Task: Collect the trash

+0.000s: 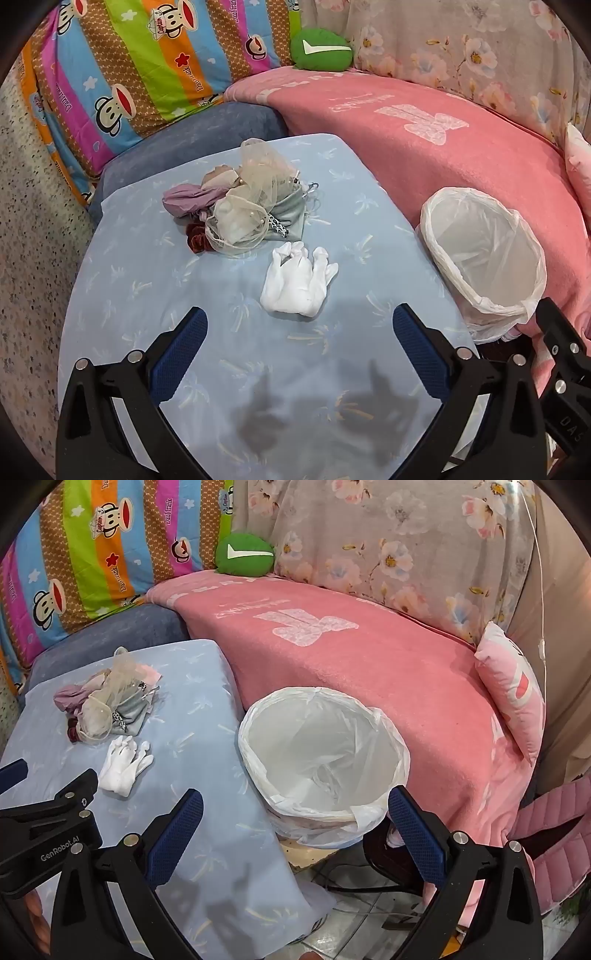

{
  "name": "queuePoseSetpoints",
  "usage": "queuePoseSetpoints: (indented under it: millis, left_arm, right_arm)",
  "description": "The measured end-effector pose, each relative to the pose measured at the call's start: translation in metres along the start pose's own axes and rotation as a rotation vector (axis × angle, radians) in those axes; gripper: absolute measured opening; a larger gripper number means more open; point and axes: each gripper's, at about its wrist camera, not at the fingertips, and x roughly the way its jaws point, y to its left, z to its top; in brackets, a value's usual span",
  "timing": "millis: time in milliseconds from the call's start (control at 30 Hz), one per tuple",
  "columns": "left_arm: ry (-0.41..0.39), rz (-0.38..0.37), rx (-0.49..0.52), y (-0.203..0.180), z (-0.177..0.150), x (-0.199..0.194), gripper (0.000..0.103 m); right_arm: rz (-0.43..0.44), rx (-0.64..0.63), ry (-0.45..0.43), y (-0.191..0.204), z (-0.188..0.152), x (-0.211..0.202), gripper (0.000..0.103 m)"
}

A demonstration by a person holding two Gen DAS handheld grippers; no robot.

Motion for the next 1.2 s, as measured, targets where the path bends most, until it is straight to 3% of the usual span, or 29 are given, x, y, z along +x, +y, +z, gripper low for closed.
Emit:
queuePoseSetpoints:
  millis: [1200]
  left_arm:
    - [-0.006,0.003,0.003,-0.0028,0.0049,-0.0028,0.096]
  right_arm:
    - [-0.026,-0.003,-0.008,-0.0013,0.0007,-0.0004,0.097]
